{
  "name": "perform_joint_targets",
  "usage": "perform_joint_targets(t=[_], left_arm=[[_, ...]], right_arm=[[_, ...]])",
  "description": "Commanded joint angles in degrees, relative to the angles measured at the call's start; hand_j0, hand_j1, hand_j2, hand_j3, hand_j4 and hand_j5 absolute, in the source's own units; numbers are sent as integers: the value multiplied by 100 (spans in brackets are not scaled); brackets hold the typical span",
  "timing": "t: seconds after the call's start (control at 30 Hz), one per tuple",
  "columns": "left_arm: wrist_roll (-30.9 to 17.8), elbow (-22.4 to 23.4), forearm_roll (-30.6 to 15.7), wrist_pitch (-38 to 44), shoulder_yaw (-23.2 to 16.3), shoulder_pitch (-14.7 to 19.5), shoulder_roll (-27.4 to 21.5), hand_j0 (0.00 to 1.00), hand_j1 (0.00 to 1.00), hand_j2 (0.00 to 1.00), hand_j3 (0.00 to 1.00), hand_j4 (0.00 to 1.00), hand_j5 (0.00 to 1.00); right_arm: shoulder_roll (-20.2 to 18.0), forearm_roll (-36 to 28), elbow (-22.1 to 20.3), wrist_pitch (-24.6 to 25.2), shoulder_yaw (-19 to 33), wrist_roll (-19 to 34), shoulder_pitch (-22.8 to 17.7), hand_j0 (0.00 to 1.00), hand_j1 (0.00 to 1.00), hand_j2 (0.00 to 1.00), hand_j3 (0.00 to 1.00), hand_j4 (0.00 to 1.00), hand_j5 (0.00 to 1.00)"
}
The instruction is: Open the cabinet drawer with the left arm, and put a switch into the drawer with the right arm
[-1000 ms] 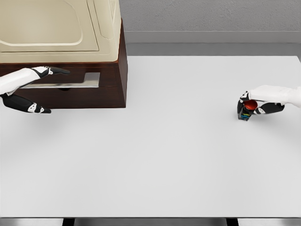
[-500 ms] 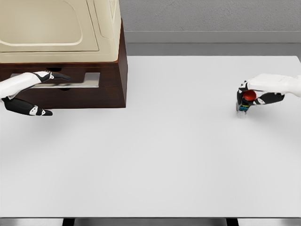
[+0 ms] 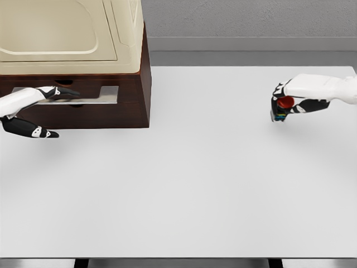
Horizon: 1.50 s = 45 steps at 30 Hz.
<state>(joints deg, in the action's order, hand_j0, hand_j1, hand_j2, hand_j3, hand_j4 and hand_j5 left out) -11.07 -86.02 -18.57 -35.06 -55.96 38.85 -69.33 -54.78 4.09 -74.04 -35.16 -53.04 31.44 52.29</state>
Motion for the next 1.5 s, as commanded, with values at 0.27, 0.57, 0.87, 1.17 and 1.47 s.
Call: perform_joint_targets(t=[0.27,0.57,0.87,1.17,1.47], left_arm=[[9,86,-50,6,-3,0,60,91,91,91,91,91,91],[9,95,-59,6,-3,-9,69,88,88,88,88,88,88],[0,86,-85,6,-12,-53,104,85,85,85,85,85,85],[-18,59,-138,6,-20,-88,96,79,79,79,79,79,79],[-79,7,-226,6,-20,-123,60,73,73,73,73,73,73]], right_arm=[[213,-75,-550,16,4,-24,237,40,40,40,40,40,40],[415,-84,-708,16,4,-24,396,40,40,40,40,40,40],[530,-119,-831,16,4,-33,475,40,40,40,40,40,40],[661,-225,-893,16,-48,-33,607,40,40,40,40,40,40],[890,-234,-1552,16,-136,3,853,40,40,40,40,40,40]])
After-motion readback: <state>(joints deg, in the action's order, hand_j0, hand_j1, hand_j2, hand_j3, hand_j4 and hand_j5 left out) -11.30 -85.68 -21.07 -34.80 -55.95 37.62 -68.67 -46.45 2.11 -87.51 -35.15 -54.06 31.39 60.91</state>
